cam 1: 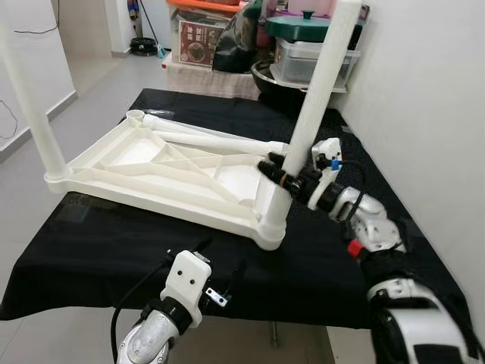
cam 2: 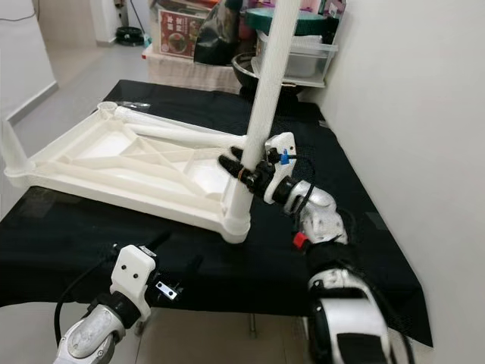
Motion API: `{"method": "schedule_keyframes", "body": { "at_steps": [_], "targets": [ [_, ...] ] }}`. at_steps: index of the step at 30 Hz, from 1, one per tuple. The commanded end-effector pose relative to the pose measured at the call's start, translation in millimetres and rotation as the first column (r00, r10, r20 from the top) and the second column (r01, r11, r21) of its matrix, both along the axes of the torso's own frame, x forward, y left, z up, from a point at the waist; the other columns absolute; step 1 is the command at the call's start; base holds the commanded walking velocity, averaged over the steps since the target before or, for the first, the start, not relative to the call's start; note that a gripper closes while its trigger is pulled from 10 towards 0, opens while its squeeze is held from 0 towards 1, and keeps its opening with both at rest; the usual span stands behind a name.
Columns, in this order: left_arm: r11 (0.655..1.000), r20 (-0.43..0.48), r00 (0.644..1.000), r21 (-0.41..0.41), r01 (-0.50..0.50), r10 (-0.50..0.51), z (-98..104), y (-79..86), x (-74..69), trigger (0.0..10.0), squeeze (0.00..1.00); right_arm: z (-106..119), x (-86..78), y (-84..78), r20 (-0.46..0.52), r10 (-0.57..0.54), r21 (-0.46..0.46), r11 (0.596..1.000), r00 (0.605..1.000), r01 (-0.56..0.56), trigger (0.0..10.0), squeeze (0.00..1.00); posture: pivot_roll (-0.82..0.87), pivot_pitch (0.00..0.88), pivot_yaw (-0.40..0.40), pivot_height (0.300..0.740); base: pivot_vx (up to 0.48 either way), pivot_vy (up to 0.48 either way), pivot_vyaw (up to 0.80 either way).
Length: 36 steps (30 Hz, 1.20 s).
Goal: Building children table
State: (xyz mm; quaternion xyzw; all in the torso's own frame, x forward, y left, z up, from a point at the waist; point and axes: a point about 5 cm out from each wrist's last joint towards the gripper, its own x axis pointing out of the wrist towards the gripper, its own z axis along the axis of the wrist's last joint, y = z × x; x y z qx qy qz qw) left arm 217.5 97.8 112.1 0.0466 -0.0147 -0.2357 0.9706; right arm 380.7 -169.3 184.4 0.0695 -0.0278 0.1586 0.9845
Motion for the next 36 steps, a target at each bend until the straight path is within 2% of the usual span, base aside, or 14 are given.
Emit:
{"method": "schedule_keyframes", "body": {
  "at_steps": [1, 4, 5, 8, 16, 17, 18, 22, 24, 25, 30, 32, 35, 36],
  "targets": [
    [1.000, -0.005, 1.000, 0.008, 0.010, -0.010, -2.3, -1.0, -1.2, 10.0, 0.00, -23.3, -5.8, -31.5, -0.124, -0.285, 0.015, 0.957, 0.951, 0.289, 0.0, 0.00, 0.12, 0.000, -0.108, 0.740, 0.000, 0.000, 0.00],
    [1.000, -0.006, 1.000, 0.008, 0.011, -0.011, -2.3, -0.8, -1.2, 10.0, 0.00, -29.9, -10.8, -39.0, -0.154, -0.437, -0.029, 0.899, 0.886, 0.438, 0.0, 0.00, 0.12, 0.000, -0.106, 0.740, 0.000, 0.000, 0.00],
    [1.000, -0.007, 1.000, 0.008, 0.013, -0.013, -2.3, -1.2, -1.0, 10.0, 0.00, -37.5, -17.4, -41.8, -0.196, -0.554, -0.040, 0.829, 0.809, 0.557, 0.0, 0.00, 0.12, 0.000, -0.110, 0.740, 0.000, 0.000, 0.00],
    [1.000, -0.006, 1.000, 0.009, 0.012, -0.011, -2.2, -1.4, -0.5, 10.0, 0.00, -43.7, -29.0, -31.9, -0.212, -0.678, -0.046, 0.726, 0.704, 0.686, 0.0, 0.00, 0.13, 0.000, -0.116, 0.740, 0.000, 0.000, 0.00],
    [1.000, -0.003, 1.000, 0.009, 0.005, -0.005, -1.6, -1.3, 0.2, 10.0, 0.00, -43.9, -31.3, -9.3, -0.254, -0.701, 0.015, 0.686, 0.666, 0.728, 0.0, 0.00, 0.13, 0.000, -0.121, 0.740, 0.000, 0.000, 0.00],
    [1.000, -0.003, 1.000, 0.009, 0.005, -0.005, -1.3, -1.4, 0.5, 10.0, 0.00, -37.0, -24.7, 2.4, -0.234, -0.630, 0.084, 0.745, 0.740, 0.661, 10.0, 1.00, 0.13, 0.000, -0.119, 0.740, 0.000, 0.000, 0.00],
    [1.000, -0.003, 1.000, 0.009, 0.005, -0.005, -1.4, -1.5, 0.7, 10.0, 0.00, -28.1, -19.4, 10.5, -0.203, -0.568, 0.149, 0.787, 0.797, 0.599, 10.0, 1.00, 0.12, 0.000, -0.118, 0.740, 0.000, 0.000, 0.00],
    [1.000, -0.003, 1.000, 0.009, 0.005, -0.005, -1.3, -1.5, 1.0, 10.0, 0.00, -21.7, -16.3, 15.2, -0.178, -0.529, 0.189, 0.809, 0.830, 0.556, 10.0, 1.00, 0.12, 0.000, -0.119, 0.740, 0.000, 0.000, 0.00],
    [1.000, -0.003, 1.000, 0.008, 0.008, -0.008, -1.3, -2.0, 1.6, 10.0, 0.00, -10.8, -7.6, 5.0, -0.105, -0.423, 0.188, 0.880, 0.900, 0.436, 10.0, 0.00, 0.12, 0.000, -0.118, 0.740, 0.000, 0.000, 0.00],
    [1.000, -0.002, 1.000, 0.007, 0.009, -0.009, -1.0, -2.5, 2.0, 10.0, 0.00, -5.7, -3.3, -3.6, -0.090, -0.279, 0.227, 0.929, 0.956, 0.292, 10.0, 0.00, 0.11, 0.000, -0.116, 0.740, 0.000, 0.000, 0.00],
    [1.000, -0.002, 1.000, 0.006, 0.010, -0.010, -1.1, -3.0, 2.7, 10.0, 0.00, 3.6, -3.6, -19.2, -0.034, -0.006, 0.217, 0.976, 0.999, 0.013, 10.0, 0.00, 0.11, 0.000, -0.117, 0.740, 0.000, 0.000, 0.00],
    [1.000, 0.000, 1.000, 0.006, 0.012, -0.012, -0.9, -3.2, 3.2, 10.0, 0.00, 8.4, -11.0, -24.2, 0.000, 0.216, 0.200, 0.957, 0.976, -0.212, 10.0, 0.00, 0.11, 0.000, -0.117, 0.740, 0.000, 0.000, 0.00],
    [1.000, 0.001, 1.000, 0.007, 0.013, -0.013, -0.8, -3.4, 3.4, 10.0, 0.00, 10.1, -15.2, -24.4, 0.011, 0.329, 0.197, 0.925, 0.944, -0.324, 10.0, 0.00, 0.12, 0.000, -0.122, 0.740, 0.000, 0.000, 0.00],
    [1.000, 0.002, 1.000, 0.008, 0.013, -0.013, -0.9, -3.4, 3.6, 10.0, 0.00, 10.7, -21.9, -22.7, 0.019, 0.458, 0.178, 0.873, 0.889, -0.454, 10.0, 0.00, 0.12, 0.000, -0.123, 0.740, 0.000, 0.000, 0.00]
  ]
}}
